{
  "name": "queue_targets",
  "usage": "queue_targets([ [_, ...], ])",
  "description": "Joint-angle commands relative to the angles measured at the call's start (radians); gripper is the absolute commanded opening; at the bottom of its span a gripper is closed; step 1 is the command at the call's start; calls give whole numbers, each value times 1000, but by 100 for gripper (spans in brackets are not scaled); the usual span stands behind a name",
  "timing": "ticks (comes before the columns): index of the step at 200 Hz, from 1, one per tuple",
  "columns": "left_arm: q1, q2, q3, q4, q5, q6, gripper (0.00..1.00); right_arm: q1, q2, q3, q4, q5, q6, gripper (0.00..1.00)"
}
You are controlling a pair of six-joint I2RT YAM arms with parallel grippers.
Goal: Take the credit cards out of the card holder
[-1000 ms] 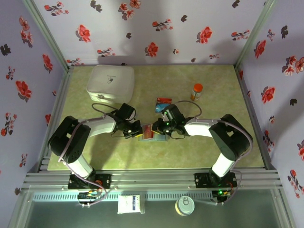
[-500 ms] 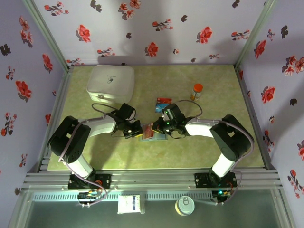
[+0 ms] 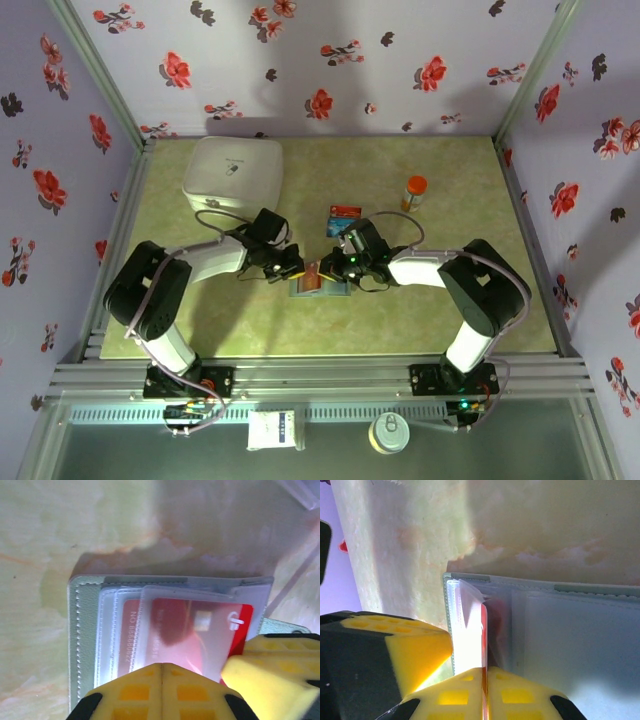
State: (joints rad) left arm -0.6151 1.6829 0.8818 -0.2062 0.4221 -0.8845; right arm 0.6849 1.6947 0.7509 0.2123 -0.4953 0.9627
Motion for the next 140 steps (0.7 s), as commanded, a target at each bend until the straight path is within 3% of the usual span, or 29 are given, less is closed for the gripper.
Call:
queue_targets([
  [1, 9, 28, -11, -20, 5, -1, 0, -7, 8, -4, 6, -8, 10, 11],
  [71, 24, 49, -67, 2, -7, -1, 0, -7, -17, -21, 28, 6, 28, 16],
  [140, 26, 51, -76, 7, -3, -5, 0, -8, -28, -36, 53, 13, 35, 13],
])
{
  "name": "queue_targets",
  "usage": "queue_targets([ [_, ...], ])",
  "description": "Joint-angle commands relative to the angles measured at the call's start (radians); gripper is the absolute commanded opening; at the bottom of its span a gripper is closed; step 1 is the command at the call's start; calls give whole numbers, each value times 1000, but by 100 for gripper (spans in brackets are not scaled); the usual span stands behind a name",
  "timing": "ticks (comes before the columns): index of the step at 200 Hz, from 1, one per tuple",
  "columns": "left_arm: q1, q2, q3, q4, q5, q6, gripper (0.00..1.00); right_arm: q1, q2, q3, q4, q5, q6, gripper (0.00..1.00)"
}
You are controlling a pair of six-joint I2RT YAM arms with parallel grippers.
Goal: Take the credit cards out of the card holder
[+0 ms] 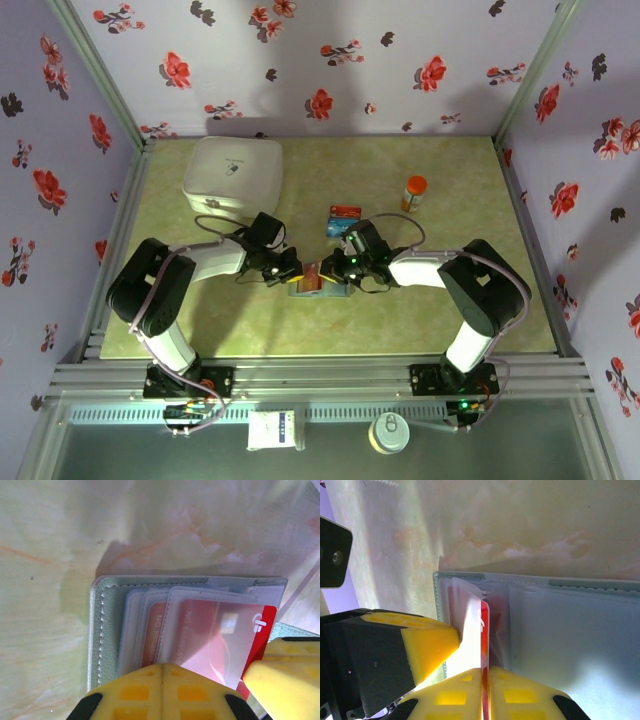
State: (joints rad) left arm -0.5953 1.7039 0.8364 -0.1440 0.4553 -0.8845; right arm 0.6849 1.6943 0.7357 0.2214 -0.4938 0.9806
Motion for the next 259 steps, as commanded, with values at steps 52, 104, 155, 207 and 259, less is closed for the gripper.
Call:
queue_targets([
  [52, 8, 27, -30, -62, -37, -5, 0, -12, -40, -28, 41, 18, 12, 12],
  [104, 8, 25, -33, -61, -37, -7, 0, -17, -49, -41, 42, 20, 10, 4],
  [155, 9, 20, -38, -62, -39, -8, 0, -31, -84, -53, -2, 34, -18, 0],
  [207, 10, 19, -37, -62, -36, -8, 0, -43, -148, -28, -199, 80, -94, 0],
  [259, 11, 17, -28, -46, -14, -18, 0, -42, -159, 23, -308, 102, -146, 0],
])
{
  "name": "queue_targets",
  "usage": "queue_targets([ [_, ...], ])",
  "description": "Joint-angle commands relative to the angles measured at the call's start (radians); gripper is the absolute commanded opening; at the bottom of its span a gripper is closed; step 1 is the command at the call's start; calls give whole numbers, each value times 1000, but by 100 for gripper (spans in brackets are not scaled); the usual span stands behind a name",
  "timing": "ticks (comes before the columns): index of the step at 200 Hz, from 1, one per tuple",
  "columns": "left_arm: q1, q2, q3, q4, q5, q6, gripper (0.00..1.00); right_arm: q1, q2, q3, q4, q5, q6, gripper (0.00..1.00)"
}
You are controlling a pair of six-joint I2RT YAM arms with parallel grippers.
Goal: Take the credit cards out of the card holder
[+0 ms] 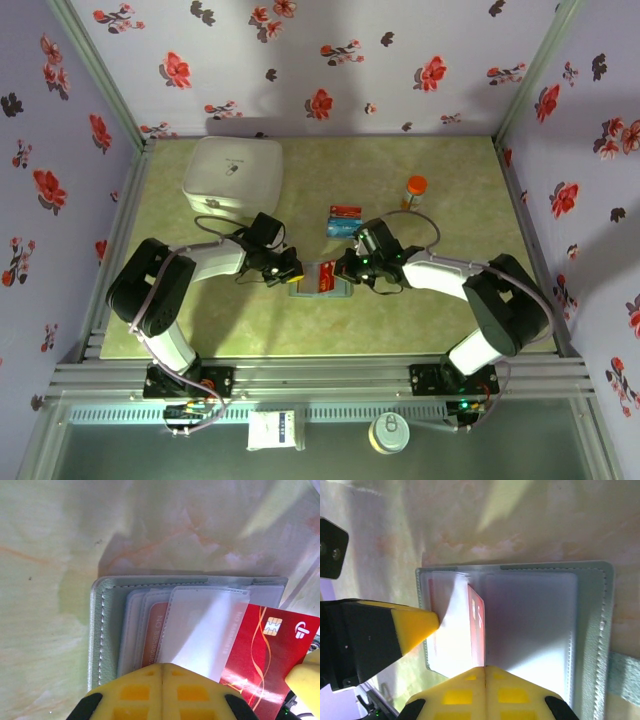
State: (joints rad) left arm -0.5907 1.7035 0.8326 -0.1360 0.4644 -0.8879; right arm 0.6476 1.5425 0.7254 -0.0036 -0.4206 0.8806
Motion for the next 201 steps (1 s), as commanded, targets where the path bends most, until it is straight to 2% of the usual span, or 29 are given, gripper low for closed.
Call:
queue_targets([
  [1, 6, 18, -24, -53, -23, -14, 0, -5, -7, 34, -83, 29, -46, 0],
  [178, 6, 9, -40, -34, -19, -21, 0, 4, -6, 92, -180, 99, -84, 0],
  [201, 6, 9, -43, -30, -18, -20, 0, 16, 7, 82, -131, 69, -58, 0],
])
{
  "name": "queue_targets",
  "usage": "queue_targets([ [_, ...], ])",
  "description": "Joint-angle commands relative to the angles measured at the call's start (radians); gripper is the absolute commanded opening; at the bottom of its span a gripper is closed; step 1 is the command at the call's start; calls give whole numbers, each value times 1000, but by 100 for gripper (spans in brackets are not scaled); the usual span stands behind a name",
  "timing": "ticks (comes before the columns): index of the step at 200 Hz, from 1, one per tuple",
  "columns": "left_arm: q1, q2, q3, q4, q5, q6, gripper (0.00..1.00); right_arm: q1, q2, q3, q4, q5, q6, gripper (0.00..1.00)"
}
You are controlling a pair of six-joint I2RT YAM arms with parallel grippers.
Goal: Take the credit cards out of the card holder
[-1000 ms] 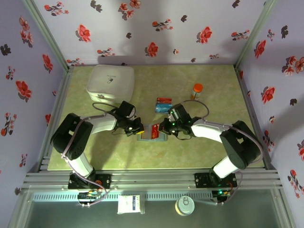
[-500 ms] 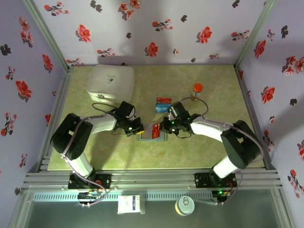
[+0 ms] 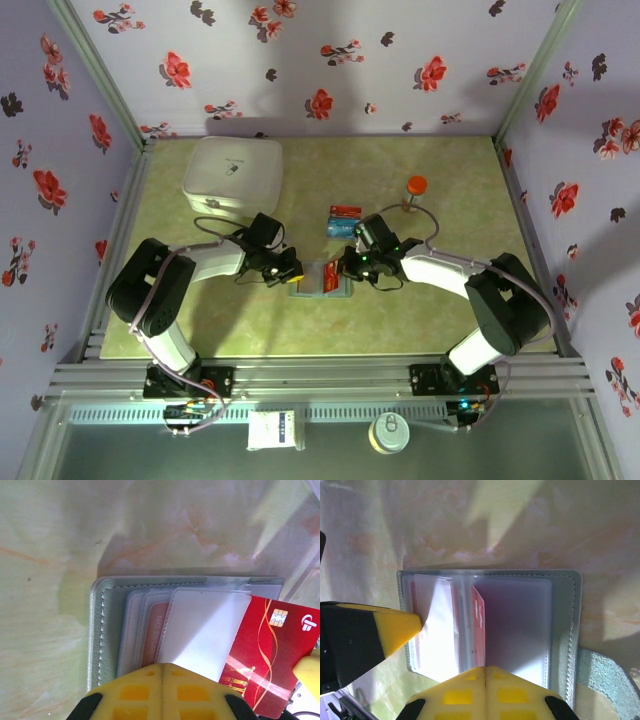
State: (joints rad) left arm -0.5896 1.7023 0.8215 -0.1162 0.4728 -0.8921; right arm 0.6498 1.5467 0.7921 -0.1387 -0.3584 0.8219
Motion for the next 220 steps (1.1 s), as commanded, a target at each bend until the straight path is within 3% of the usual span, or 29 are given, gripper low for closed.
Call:
queue_targets([
  [1, 5, 11, -31, -50, -27, -17, 0, 14, 5, 17, 5, 5, 1, 0],
  [54, 5, 14, -31, -43, -23, -21, 0, 33, 30, 21, 44, 9, 39, 3],
  [84, 5, 13, -34, -43, -22, -20, 0, 37, 35, 26, 46, -3, 52, 11],
  [132, 5, 20, -32, -37, -20, -22, 0, 52, 28, 25, 21, -10, 65, 15],
  [220, 4, -22, -2, -45, -12, -31, 0, 57, -25, 59, -84, 54, 37, 3],
])
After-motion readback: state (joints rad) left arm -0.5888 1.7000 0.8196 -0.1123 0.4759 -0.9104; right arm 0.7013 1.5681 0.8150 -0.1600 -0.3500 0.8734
